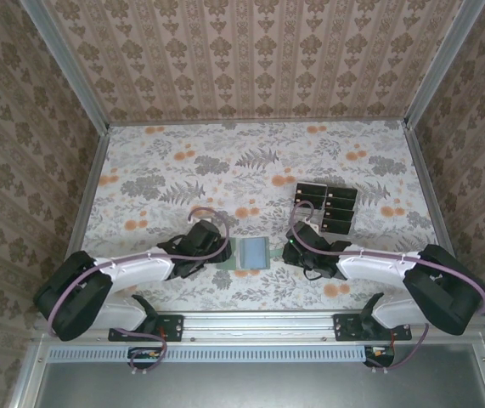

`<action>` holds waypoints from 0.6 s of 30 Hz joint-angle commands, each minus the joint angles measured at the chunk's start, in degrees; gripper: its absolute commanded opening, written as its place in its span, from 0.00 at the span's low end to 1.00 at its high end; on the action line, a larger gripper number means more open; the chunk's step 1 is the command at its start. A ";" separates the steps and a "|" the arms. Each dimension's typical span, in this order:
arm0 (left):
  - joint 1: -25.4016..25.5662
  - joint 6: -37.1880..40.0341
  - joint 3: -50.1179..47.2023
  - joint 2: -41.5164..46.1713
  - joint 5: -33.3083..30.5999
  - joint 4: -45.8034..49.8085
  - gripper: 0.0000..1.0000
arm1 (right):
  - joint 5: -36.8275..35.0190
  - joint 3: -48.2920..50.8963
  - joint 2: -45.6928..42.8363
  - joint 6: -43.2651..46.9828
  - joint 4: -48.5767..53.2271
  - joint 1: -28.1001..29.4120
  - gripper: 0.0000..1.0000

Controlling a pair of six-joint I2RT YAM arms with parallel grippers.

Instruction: Put the credit cards into the card holder

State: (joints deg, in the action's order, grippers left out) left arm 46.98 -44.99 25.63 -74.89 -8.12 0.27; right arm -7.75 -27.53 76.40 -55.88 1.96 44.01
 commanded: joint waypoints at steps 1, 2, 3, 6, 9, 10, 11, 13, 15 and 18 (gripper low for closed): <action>0.00 0.55 0.12 -2.72 -1.74 4.09 0.71 | -0.45 -0.72 -1.02 0.77 2.42 -0.25 0.19; 0.02 0.84 0.56 -2.14 -1.72 4.50 0.72 | 0.05 -0.92 -2.00 1.00 3.09 -0.27 0.21; 0.02 1.33 1.07 -1.21 -1.72 5.11 0.73 | 0.69 -1.18 -3.19 1.25 3.87 -0.28 0.22; 0.04 2.50 3.35 2.55 -2.03 8.73 0.77 | 2.61 -2.45 -7.47 2.10 7.27 -0.27 0.29; 0.09 4.26 6.04 6.00 -2.54 12.67 0.82 | 4.41 -4.09 -11.55 3.24 10.54 -0.09 0.35; 0.13 5.11 6.97 6.86 -2.62 14.11 0.83 | 4.96 -4.63 -12.66 3.66 11.39 -0.05 0.37; 0.14 6.01 8.08 7.49 -2.67 15.56 0.83 | 5.40 -5.43 -13.77 4.05 12.48 0.16 0.39; 0.33 7.71 9.69 8.17 -2.91 18.10 0.83 | 6.35 -6.66 -14.69 4.54 13.34 0.43 0.40; 0.51 8.88 10.72 8.44 -3.25 20.31 0.83 | 7.59 -8.47 -14.41 4.85 13.51 1.09 0.40; 1.15 9.57 10.80 8.37 -3.73 21.51 0.83 | 8.37 -11.38 -11.99 5.12 12.86 2.87 0.40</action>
State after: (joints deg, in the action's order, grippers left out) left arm 47.42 -38.41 35.94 -66.83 -10.33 16.03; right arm -1.89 -35.64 62.76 -52.29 12.60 45.19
